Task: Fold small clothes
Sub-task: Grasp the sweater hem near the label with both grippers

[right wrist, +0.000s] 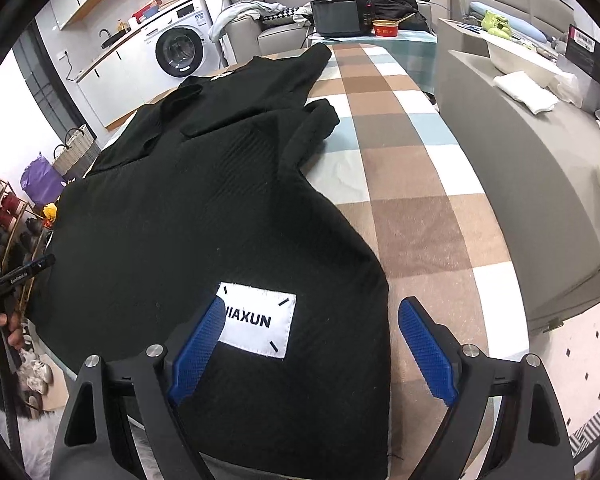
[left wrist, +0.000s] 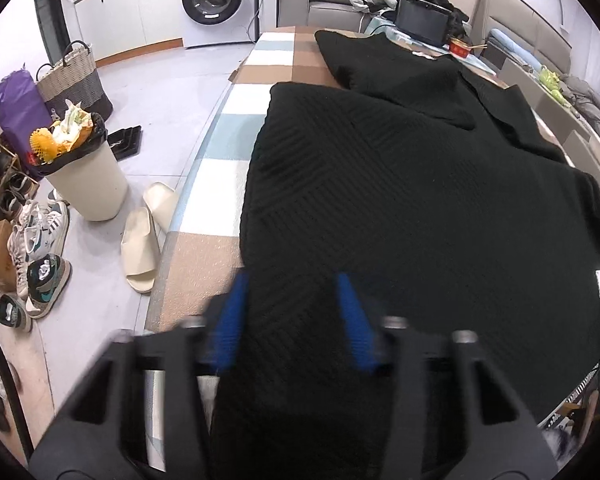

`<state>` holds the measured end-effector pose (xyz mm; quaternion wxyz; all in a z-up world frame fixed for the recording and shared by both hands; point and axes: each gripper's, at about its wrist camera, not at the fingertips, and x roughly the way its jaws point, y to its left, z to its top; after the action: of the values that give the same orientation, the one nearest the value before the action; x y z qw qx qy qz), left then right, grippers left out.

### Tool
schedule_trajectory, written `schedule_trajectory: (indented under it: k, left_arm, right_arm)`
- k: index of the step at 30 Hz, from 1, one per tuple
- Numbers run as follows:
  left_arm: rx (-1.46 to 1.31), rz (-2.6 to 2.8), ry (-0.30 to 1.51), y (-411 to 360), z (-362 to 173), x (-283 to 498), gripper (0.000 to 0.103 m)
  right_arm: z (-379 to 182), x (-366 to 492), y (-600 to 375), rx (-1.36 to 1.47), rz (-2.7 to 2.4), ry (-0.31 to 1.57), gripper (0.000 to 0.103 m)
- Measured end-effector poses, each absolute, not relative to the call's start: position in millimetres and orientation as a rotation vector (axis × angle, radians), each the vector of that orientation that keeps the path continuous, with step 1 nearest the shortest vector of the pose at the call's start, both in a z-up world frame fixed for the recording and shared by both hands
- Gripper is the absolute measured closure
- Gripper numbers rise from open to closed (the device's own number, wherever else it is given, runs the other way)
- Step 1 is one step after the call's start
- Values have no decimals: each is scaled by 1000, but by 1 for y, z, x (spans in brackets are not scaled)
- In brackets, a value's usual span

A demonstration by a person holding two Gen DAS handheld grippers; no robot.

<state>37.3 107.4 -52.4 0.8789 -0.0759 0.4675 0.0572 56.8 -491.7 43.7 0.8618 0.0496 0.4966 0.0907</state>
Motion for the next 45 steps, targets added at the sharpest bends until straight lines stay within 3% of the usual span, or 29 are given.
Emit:
schedule_trajectory:
  k: [2, 10, 14, 23, 32, 45]
  left_arm:
    - [-186, 99, 979, 109, -50, 39, 95]
    - [-201, 64, 912, 108, -26, 29, 97]
    - [-223, 57, 872, 108, -11, 20, 97]
    - [-278, 26, 770, 111, 30, -9, 97]
    - [-330, 39, 726, 120, 52, -28, 97]
    - [-285, 98, 895, 121, -18, -36, 97]
  right_arm:
    - [39, 56, -490, 88, 177, 1041, 20]
    - [30, 67, -489, 45, 137, 1008, 48]
    - [31, 73, -497, 49, 118, 994, 97]
    - [89, 48, -528, 360, 302, 810, 99]
    - [132, 40, -526, 475, 445, 667, 99]
    - [46, 53, -533, 401, 292, 915, 99]
